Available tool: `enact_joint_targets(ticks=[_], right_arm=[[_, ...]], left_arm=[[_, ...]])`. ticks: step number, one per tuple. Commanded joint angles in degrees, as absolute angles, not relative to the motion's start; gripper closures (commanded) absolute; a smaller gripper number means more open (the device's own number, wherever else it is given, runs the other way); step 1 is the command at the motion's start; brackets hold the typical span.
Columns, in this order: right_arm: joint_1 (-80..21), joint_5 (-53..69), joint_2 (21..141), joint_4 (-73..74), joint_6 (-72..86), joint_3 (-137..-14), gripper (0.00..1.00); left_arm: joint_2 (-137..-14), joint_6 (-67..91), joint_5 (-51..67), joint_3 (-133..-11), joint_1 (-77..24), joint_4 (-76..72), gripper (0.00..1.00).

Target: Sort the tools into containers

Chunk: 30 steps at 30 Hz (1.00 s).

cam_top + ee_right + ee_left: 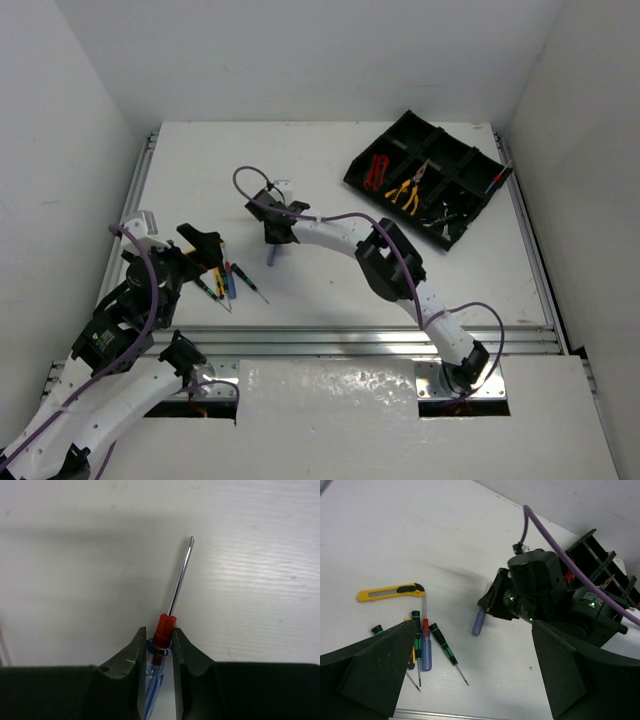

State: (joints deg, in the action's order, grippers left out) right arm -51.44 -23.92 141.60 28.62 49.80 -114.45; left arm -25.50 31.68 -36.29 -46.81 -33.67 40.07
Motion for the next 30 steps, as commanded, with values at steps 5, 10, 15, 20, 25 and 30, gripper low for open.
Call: enact_joint_targets(ticks=[5,10,15,20,25,30], right_arm=[[-44.7,-19.2,130.8,21.6,41.9,-101.7,1.00],[-43.2,-17.1,116.5,13.7,29.4,-88.7,1.00],[-39.3,-19.9,105.3,14.5,23.2,-81.4,1.00],[-33.2,-27.3,99.7,15.7,17.9,-78.7,1.00],[-21.1,-32.6,103.0,19.9,15.3,-86.8,1.00],[-10.9,-37.3,111.3,25.6,15.2,-98.1,1.00]], left_arm=[[-23.9,30.4,-35.2,-46.4,-33.8,37.5,0.00],[-23.6,30.2,-35.0,-46.2,-33.8,37.3,0.00],[-23.5,30.1,-34.7,-46.1,-33.7,37.1,0.00],[-23.4,29.8,-34.5,-46.2,-33.7,37.1,0.00],[-23.0,29.7,-34.3,-46.1,-33.8,36.7,0.00],[-22.1,29.4,-33.6,-46.0,-33.8,36.4,0.00]])
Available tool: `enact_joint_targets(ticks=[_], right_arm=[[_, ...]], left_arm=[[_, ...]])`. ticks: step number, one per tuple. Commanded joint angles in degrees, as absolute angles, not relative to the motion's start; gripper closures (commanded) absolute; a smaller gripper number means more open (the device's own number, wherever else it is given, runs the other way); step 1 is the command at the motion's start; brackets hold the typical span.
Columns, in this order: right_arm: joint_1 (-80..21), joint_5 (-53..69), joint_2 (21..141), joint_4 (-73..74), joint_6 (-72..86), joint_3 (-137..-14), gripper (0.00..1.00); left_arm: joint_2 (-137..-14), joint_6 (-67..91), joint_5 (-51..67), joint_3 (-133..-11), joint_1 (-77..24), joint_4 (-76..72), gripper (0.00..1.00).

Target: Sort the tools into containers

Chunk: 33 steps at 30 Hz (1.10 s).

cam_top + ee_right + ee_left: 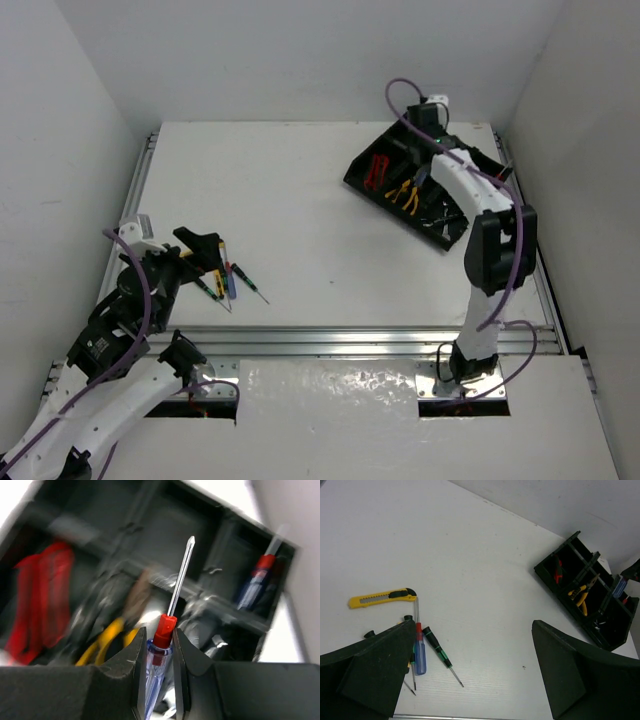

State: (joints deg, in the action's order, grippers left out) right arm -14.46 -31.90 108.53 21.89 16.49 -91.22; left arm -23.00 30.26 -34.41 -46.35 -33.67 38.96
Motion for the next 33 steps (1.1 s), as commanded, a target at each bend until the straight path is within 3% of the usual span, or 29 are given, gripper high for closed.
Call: enact_joint_targets(ticks=[1,6,13,33], right_arm=[[-8.0,-37.0,114.1,28.3,16.8,-102.3,1.00],[-3.2,-41.0,120.5,29.1,16.9,-110.7,1.00],[1.5,-45.2,127.1,22.4,13.8,-112.6,1.00],[6.5,-44.4,138.4,17.1,8.0,-123.6,1.00]], left_arm=[[-21.8,29.2,-33.4,-45.9,-33.8,36.2,0.00],[-22.1,28.3,-31.7,-45.8,-33.9,35.4,0.00],[-23.1,27.4,-30.0,-45.7,-33.8,34.8,0.00],[-25.4,27.1,-29.2,-45.5,-33.8,34.2,0.00]])
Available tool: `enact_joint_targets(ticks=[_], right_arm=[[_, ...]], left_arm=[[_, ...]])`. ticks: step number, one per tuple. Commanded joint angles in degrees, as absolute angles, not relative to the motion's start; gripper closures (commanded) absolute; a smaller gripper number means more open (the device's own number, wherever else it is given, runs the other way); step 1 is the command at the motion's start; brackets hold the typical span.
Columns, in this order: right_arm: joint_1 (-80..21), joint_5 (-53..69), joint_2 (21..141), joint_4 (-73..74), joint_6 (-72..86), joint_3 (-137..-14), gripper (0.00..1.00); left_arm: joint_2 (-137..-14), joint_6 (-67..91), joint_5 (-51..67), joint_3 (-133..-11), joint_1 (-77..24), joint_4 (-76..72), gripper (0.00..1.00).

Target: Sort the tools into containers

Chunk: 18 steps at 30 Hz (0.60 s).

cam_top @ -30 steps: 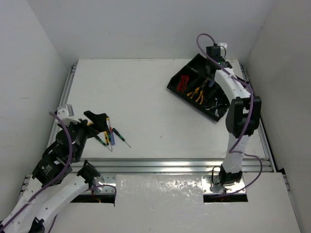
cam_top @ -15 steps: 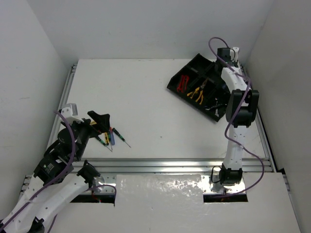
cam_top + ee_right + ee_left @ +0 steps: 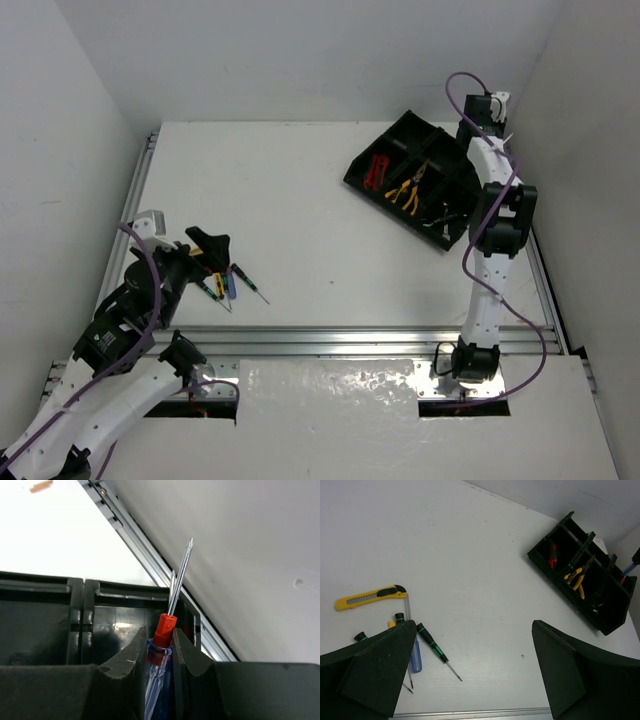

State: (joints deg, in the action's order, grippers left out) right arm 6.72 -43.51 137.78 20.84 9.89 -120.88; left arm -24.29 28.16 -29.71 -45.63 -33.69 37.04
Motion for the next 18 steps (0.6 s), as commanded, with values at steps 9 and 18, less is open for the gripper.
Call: enact_joint_targets(ticks=[9,18], right_arm=[[6.4,-41.3,136.2,19.4,11.0,-120.2,0.27],[0.7,-32.2,127.1,25.8,18.0,-118.2,0.10]], left_arm=[[-28.1,27.2,-29.4,-45.7,-33.8,34.5,0.00],[-31.4,27.9,-31.3,-45.8,-33.8,35.0,0.00]])
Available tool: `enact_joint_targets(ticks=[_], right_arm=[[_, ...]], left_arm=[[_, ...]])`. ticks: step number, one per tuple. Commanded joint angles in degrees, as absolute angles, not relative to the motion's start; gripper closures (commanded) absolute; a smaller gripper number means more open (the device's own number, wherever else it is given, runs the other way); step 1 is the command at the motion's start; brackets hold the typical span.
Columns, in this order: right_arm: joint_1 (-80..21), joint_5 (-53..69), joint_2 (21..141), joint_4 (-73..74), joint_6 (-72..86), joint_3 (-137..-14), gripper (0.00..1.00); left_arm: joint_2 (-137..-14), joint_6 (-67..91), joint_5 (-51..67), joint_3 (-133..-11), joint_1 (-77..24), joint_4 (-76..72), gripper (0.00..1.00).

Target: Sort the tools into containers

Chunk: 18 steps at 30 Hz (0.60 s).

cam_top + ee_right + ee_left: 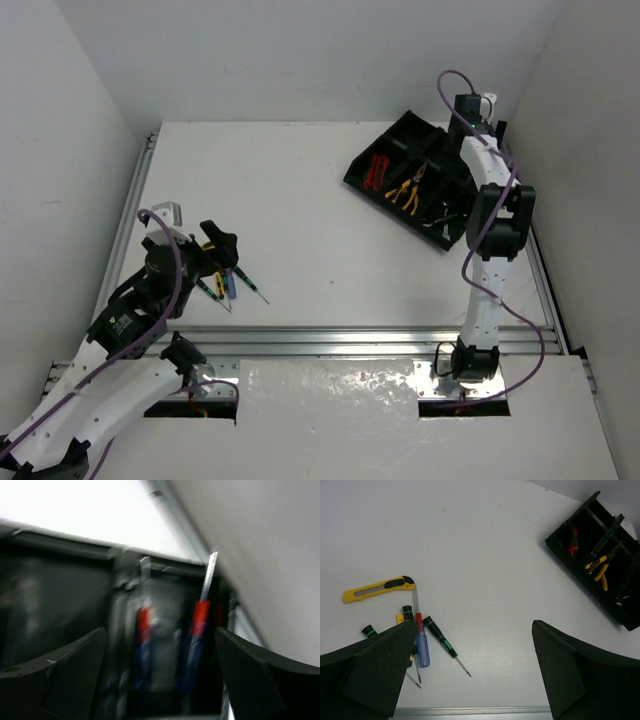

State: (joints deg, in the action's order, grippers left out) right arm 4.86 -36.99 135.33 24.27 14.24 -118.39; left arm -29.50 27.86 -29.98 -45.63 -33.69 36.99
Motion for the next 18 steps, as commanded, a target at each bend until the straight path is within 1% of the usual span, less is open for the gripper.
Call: enact_joint_targets(ticks=[1,3,4,6,7,8,9,10,11,12,13,14,15,16,17,18], right_arm=[[-0.3,-28.9,125.9,26.2,19.4,-116.6,0.02],[-6.0,-27.8,121.5,26.4,19.7,-114.3,0.01],[-9.7,-26.8,119.8,26.7,20.3,-111.4,0.01],[-13.7,-25.1,114.5,27.1,21.0,-107.9,0.01],[-18.3,-24.3,112.7,27.3,21.3,-104.3,0.01],[-20.8,-24.2,109.0,26.9,21.1,-102.2,0.01],[-23.3,-23.6,107.2,26.5,20.9,-99.8,0.01],[-25.3,-22.4,105.6,25.9,22.0,-95.3,0.01],[-29.9,-19.5,102.0,24.6,23.1,-89.9,0.01],[-30.0,-19.4,100.0,24.6,23.1,-87.0,0.01],[-32.1,-17.2,97.9,23.1,24.8,-84.0,0.01],[-32.7,-15.7,93.4,21.7,25.5,-77.1,0.01],[-33.7,-14.3,91.1,18.8,26.7,-73.8,0.01],[-34.1,-12.3,88.9,17.7,27.4,-70.5,0.02],[-34.3,-11.3,86.8,16.5,28.0,-65.1,0.02],[-34.5,-10.6,83.3,15.2,28.7,-63.0,0.02]], left_arm=[[-33.8,28.9,-32.1,-46.1,-33.7,35.3,0.00],[-37.2,32.0,-32.9,-46.6,-33.0,37.1,0.00],[-41.2,34.3,-32.4,-47.3,-32.6,37.4,0.00],[-47.6,34.5,-29.4,-47.1,-31.0,35.3,0.00],[-49.8,33.9,-26.8,-47.4,-24.6,35.2,0.02],[-51.9,33.9,-20.8,-47.5,-20.6,35.1,0.03],[-55.0,33.8,-17.8,-47.1,-17.6,33.2,0.04],[-56.2,33.3,-15.1,-46.8,-15.5,31.7,0.08],[-58.6,34.8,-14.2,-46.7,-14.3,30.1,0.15],[-60.0,34.8,-14.4,-46.5,-14.2,29.0,0.19],[-61.5,35.6,-14.4,-46.4,-14.2,28.0,0.23],[-65.4,35.8,-14.0,-47.1,-14.2,26.8,0.33],[-67.7,36.6,-14.8,-47.7,-14.2,27.0,0.42],[-69.9,37.1,-16.4,-48.3,-14.2,27.7,0.59],[-73.9,37.3,-16.8,-49.6,-14.2,28.3,0.67],[-75.5,38.1,-17.6,-50.0,-14.2,29.2,0.80]])
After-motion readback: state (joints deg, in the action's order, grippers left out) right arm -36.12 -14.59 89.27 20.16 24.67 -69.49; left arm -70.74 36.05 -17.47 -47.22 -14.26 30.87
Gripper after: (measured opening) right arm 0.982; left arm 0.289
